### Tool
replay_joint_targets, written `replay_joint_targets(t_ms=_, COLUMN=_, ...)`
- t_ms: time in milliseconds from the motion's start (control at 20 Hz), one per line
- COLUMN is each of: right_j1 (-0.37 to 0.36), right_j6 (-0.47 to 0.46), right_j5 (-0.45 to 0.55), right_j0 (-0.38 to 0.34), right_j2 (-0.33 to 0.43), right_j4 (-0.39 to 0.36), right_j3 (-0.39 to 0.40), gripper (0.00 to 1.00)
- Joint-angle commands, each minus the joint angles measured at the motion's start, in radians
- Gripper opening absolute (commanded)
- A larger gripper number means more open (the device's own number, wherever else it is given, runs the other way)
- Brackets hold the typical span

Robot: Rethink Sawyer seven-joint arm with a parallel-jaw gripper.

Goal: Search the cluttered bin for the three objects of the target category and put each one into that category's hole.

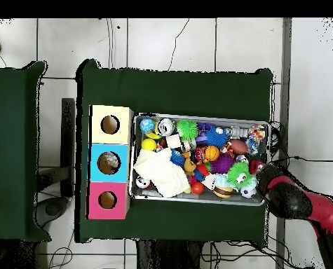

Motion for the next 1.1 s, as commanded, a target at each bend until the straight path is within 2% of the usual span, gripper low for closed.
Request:
replay_joint_targets(t_ms=50, right_j1=0.066, right_j6=-0.123, right_j5=-0.026, right_j0=0.036, right_j2=-0.082, right_j4=-0.103, right_j3=0.009, gripper=1.00)
replay_joint_targets(t_ms=500, right_j1=0.066, right_j6=-0.115, right_j5=-0.039, right_j0=0.045, right_j2=-0.090, right_j4=-0.102, right_j3=0.006, gripper=1.00)
replay_joint_targets(t_ms=850, right_j1=0.097, right_j6=-0.140, right_j5=-0.039, right_j0=0.027, right_j2=-0.080, right_j4=-0.103, right_j3=-0.006, gripper=1.00)
replay_joint_targets(t_ms=1050, right_j1=0.075, right_j6=-0.100, right_j5=-0.068, right_j0=0.051, right_j2=-0.100, right_j4=-0.121, right_j3=-0.005, gripper=1.00)
replay_joint_targets(t_ms=1100, right_j1=0.075, right_j6=-0.081, right_j5=-0.087, right_j0=0.049, right_j2=-0.102, right_j4=-0.121, right_j3=-0.001, gripper=0.00)
